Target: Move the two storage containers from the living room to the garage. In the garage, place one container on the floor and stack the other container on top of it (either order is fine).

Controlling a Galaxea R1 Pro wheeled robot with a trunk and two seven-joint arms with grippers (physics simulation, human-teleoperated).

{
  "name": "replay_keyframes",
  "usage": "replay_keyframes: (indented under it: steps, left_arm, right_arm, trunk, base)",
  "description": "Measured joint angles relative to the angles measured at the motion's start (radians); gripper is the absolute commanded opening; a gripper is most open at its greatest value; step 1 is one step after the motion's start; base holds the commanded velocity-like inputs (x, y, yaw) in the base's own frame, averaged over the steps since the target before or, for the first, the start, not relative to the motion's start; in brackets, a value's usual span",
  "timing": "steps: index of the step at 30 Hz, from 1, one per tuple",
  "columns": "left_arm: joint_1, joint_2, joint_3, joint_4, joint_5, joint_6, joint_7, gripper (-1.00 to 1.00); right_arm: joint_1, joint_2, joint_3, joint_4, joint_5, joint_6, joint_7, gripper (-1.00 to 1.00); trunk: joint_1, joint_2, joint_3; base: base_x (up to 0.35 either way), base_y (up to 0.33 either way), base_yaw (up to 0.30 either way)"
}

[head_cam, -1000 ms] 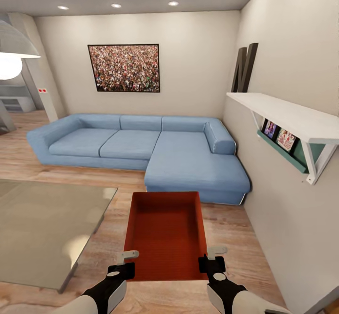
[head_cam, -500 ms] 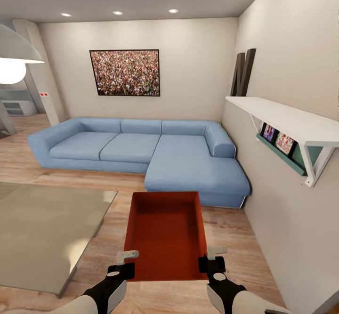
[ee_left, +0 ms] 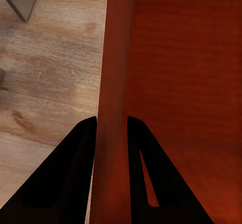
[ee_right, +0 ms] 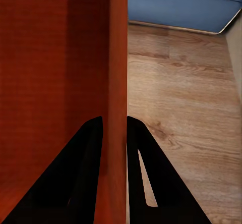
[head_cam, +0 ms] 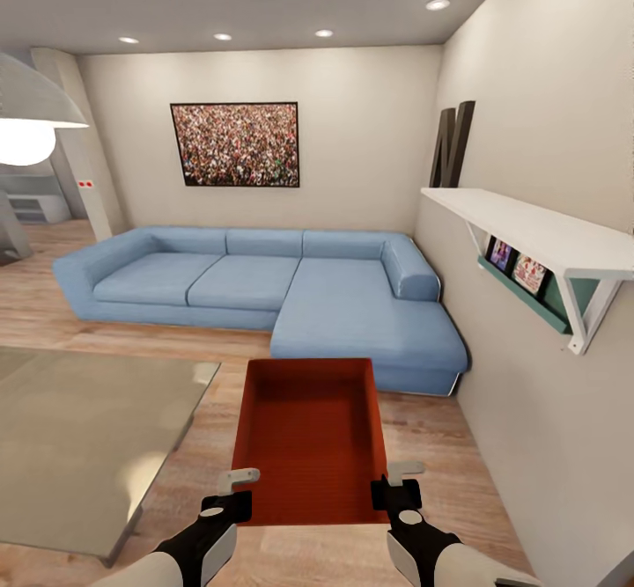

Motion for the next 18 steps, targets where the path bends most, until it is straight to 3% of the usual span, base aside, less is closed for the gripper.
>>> replay_keyframes:
  steps: [18]
  left_arm:
    - [0.0,0.0,0.0,0.0,0.0,0.0,0.0,-1.0]
  right_arm:
    - [0.0,0.0,0.0,0.0,0.0,0.0,0.0,-1.0]
  trunk:
    - [0.0,0.0,0.029]
  base:
    - [0.0,0.0,0.0]
